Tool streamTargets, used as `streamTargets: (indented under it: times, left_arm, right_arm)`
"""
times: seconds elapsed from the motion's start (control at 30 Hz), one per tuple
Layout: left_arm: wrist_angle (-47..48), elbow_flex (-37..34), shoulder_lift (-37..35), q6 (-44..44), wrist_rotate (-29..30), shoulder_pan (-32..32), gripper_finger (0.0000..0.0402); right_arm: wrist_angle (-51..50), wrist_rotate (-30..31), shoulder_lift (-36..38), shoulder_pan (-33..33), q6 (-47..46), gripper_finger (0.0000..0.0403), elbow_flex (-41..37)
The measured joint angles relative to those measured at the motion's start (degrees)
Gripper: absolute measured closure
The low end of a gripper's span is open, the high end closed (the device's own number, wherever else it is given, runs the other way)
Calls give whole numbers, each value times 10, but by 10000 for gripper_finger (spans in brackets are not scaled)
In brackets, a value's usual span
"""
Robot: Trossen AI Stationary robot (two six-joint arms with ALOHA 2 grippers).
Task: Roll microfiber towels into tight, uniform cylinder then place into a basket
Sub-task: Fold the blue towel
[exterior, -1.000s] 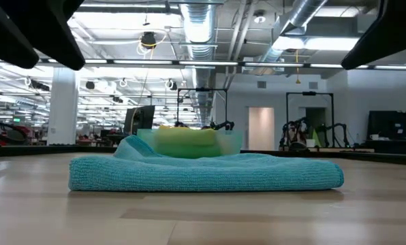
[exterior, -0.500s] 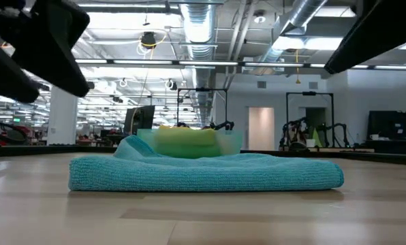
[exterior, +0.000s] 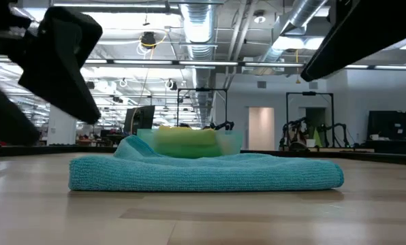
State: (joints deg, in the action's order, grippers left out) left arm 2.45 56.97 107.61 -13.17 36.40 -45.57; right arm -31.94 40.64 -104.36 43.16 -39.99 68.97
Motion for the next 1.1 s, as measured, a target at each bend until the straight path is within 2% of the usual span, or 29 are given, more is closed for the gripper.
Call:
streamTargets:
  times: [0.47, 0.8, 1.1]
  left_arm:
    - [35, 9, 12, -6, 6, 3, 189]
    - [76, 8, 12, -33, 7, 4, 189]
    - [101, 8, 12, -54, 8, 6, 189]
  right_arm:
    - [-2, -1, 0, 0, 0, 234, 0]
    - [26, -5, -73, -23, 59, 225, 4]
    - [53, -79, -76, -51, 60, 230, 6]
